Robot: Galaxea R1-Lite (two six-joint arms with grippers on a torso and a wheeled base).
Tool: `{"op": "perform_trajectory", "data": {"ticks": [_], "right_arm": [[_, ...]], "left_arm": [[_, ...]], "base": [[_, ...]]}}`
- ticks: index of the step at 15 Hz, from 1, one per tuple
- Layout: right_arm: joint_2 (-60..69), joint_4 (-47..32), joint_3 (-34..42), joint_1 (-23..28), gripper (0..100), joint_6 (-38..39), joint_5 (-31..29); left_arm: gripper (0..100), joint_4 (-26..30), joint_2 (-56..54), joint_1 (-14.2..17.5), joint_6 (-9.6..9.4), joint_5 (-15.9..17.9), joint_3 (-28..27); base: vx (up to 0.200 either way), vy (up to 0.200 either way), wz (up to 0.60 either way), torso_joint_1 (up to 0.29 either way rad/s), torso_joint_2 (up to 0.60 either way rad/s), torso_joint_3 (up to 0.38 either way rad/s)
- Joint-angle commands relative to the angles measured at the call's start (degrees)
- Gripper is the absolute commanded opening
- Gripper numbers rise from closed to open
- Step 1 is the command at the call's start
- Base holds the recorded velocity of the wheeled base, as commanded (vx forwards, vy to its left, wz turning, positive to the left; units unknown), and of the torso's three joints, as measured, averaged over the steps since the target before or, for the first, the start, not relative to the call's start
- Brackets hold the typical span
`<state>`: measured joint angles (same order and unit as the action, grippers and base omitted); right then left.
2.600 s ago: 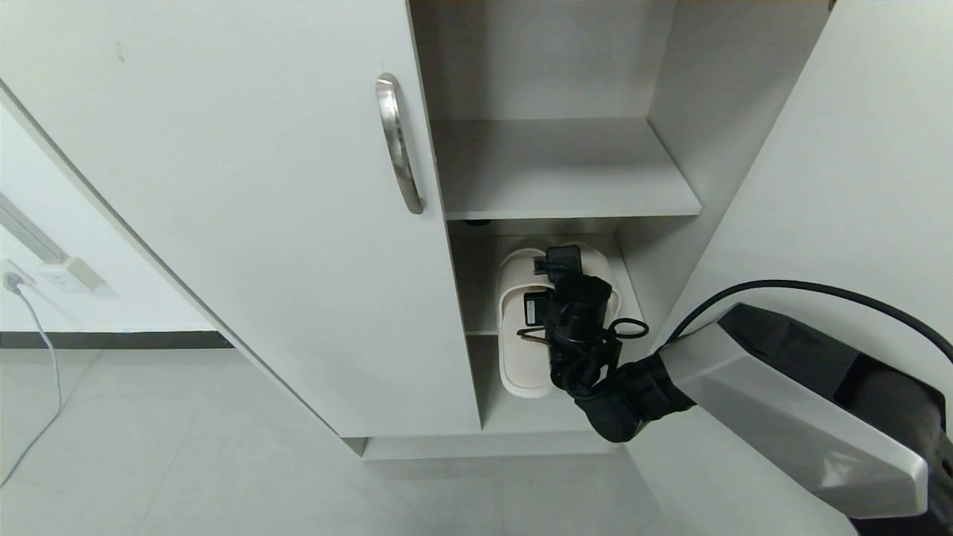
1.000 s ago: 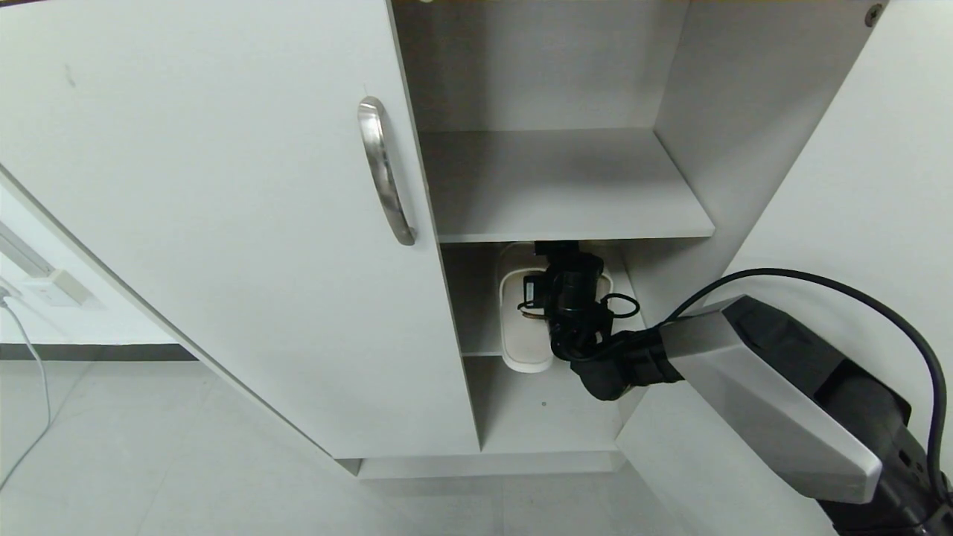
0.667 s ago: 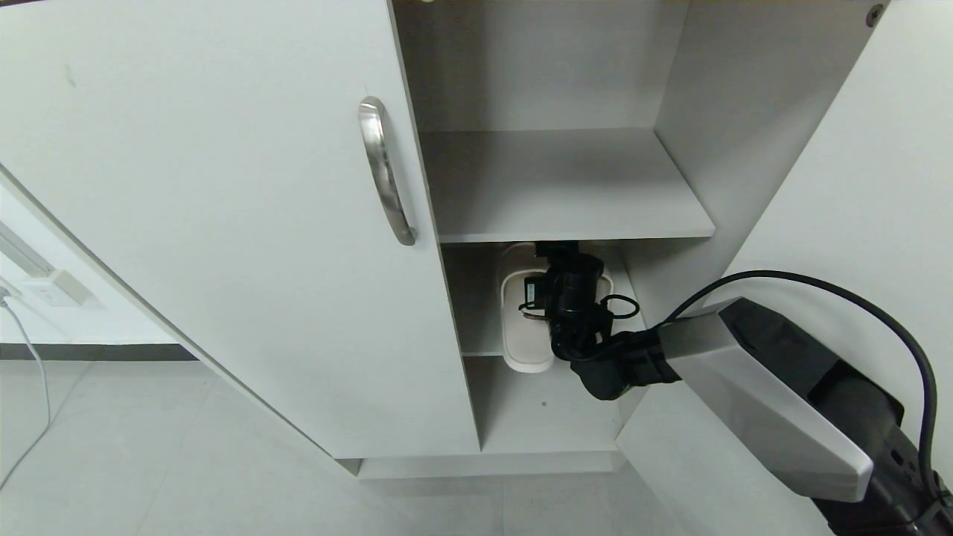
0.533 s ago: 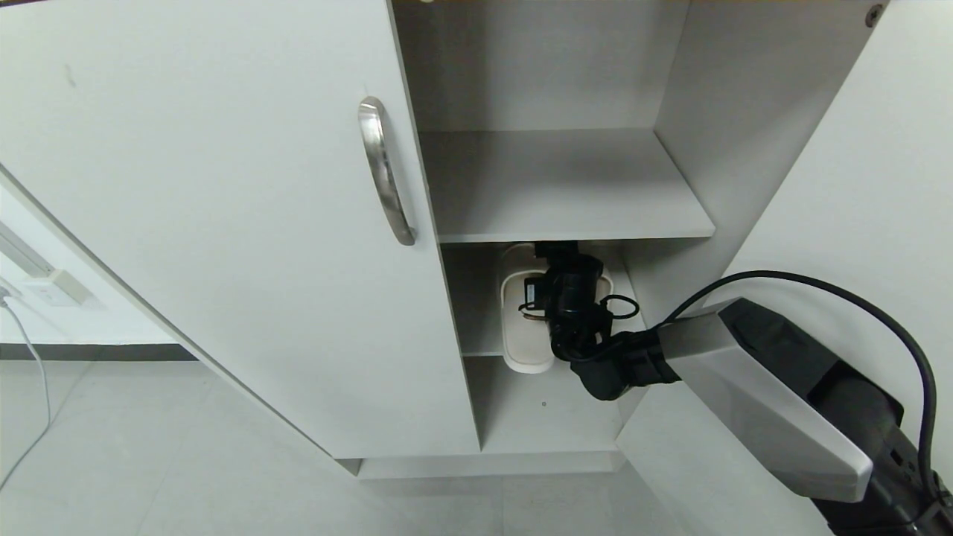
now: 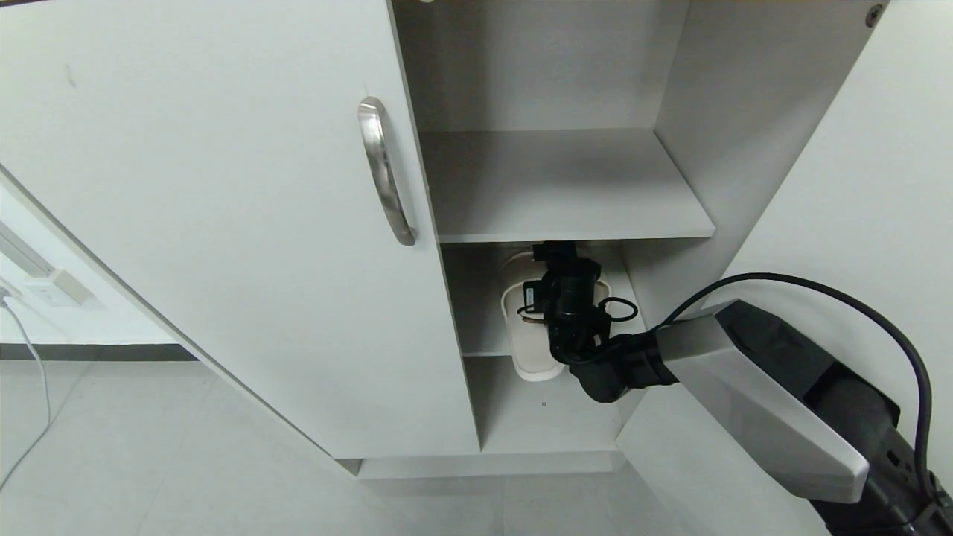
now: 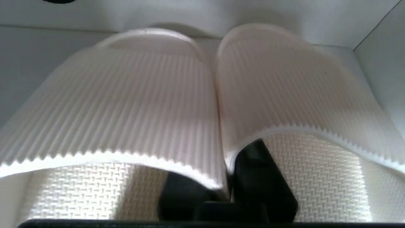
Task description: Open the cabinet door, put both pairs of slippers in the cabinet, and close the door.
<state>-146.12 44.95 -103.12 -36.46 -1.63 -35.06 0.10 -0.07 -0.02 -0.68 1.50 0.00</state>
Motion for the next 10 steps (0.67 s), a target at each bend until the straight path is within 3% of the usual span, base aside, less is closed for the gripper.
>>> {"op": "perform_trajectory", "data": {"ticks": [1,4,10], "right_arm": [[-0.05,0.14,0.38,-0.28,100,-0.21,-0.18],[1.10,1.28,2.40,-0.54,100,-0.74,-0.45],[7.95,9.72,17.60,-3.35,100,-1.27,-0.54]], "left_arm": [[0,-0.01,0.07,0.02,-0.02,-0.01,0.00],[0,-0.01,0.07,0.02,-0.02,-0.01,0.00],[0,-0.01,0.07,0.02,-0.02,-0.01,0.00]], "base": [[0.000,0.000,0.00,0.000,0.00,0.000],[0.000,0.000,0.00,0.000,0.00,0.000],[0.000,0.000,0.00,0.000,0.00,0.000]]}}
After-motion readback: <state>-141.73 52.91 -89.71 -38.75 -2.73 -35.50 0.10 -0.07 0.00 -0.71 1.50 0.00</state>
